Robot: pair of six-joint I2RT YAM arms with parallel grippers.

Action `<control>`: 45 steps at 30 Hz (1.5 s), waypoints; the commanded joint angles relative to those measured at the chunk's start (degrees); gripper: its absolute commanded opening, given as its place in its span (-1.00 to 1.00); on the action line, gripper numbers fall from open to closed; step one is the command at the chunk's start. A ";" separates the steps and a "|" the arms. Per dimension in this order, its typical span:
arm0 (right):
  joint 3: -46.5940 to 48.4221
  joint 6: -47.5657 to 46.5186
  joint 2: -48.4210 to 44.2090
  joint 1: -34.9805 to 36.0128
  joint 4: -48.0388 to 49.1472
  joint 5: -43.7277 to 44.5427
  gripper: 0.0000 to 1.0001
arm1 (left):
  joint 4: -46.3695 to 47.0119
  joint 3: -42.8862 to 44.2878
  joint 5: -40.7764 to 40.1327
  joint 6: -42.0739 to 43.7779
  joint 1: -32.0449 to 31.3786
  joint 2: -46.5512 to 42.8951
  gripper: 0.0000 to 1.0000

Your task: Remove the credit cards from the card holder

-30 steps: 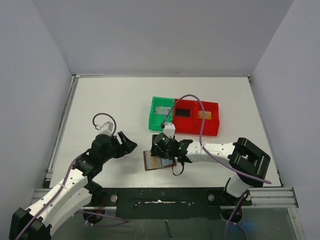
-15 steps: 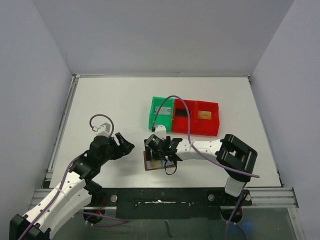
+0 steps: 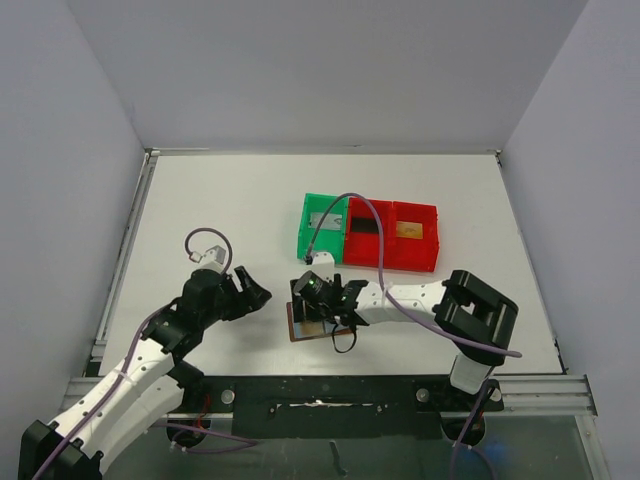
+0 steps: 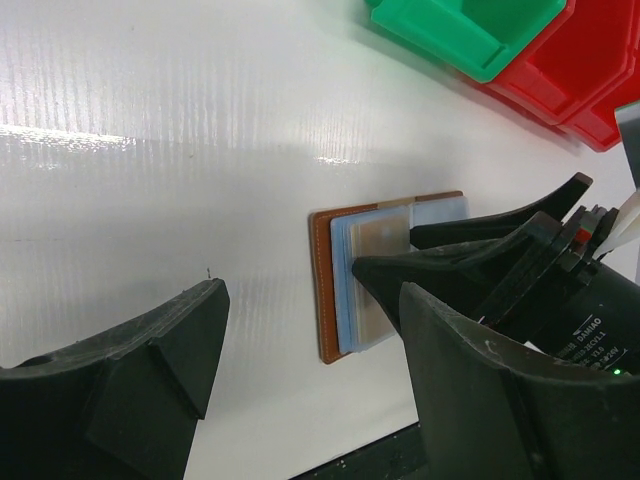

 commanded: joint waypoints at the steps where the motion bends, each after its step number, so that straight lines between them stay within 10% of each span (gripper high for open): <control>1: -6.03 1.84 -2.31 -1.42 7.87 -4.64 0.32 | 3.58 2.60 1.81 1.31 -0.04 -0.09 0.36; 19: -16.00 6.72 -5.75 -5.61 19.27 -9.31 0.17 | 19.38 -2.22 18.97 0.88 -0.11 8.38 0.26; 37: 5.47 -5.48 4.85 1.59 -6.57 3.35 0.44 | 0.96 0.37 -4.66 -5.06 0.09 -12.63 0.23; 45: -2.60 -3.56 0.02 0.02 5.91 -3.85 0.20 | 0.56 1.17 -2.67 -4.32 0.07 -11.26 0.22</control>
